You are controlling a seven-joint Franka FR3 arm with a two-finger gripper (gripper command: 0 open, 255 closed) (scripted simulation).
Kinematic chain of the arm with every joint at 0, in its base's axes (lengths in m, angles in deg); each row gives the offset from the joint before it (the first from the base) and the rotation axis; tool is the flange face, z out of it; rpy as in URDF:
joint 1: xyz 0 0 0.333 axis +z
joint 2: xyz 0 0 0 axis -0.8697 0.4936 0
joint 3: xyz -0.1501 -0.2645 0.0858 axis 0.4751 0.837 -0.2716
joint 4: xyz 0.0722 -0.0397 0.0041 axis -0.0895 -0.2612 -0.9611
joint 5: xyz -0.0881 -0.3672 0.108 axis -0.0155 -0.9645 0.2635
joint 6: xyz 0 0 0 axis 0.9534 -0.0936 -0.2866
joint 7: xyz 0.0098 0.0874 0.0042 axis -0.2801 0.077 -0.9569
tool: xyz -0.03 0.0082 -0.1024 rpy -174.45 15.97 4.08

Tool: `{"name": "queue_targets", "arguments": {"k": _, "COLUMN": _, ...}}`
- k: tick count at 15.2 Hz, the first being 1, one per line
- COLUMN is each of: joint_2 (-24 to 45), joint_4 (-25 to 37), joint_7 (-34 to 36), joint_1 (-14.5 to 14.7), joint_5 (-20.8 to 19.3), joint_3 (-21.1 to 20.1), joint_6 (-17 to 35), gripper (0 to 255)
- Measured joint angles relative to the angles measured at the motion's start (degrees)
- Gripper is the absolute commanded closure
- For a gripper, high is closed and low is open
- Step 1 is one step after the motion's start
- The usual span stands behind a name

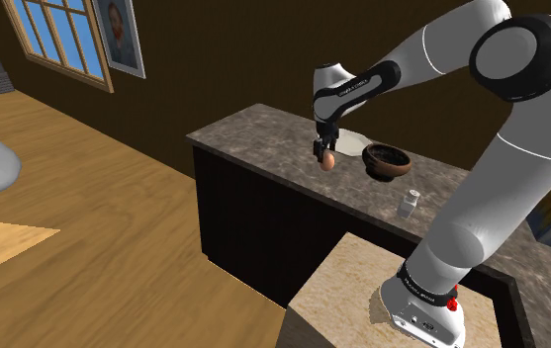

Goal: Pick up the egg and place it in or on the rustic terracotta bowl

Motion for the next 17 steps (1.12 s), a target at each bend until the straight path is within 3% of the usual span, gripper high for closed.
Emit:
{"name": "queue_targets", "arguments": {"k": 8, "joint_2": 0.92, "joint_4": -0.96, "joint_7": 0.06, "joint_1": -0.26, "joint_5": -0.26, "joint_3": 0.26, "joint_6": 1.95, "gripper": 0}}
{"name": "queue_targets", "arguments": {"k": 9, "joint_2": 0.92, "joint_4": -0.96, "joint_7": 0.06, "joint_1": -0.27, "joint_5": -0.27, "joint_3": 0.26, "joint_6": 1.96, "gripper": 255}}
{"name": "queue_targets", "arguments": {"k": 17, "joint_2": 0.9, "joint_4": -0.95, "joint_7": 0.05, "joint_1": -0.27, "joint_5": -0.27, "joint_3": 0.26, "joint_6": 1.98, "gripper": 255}}
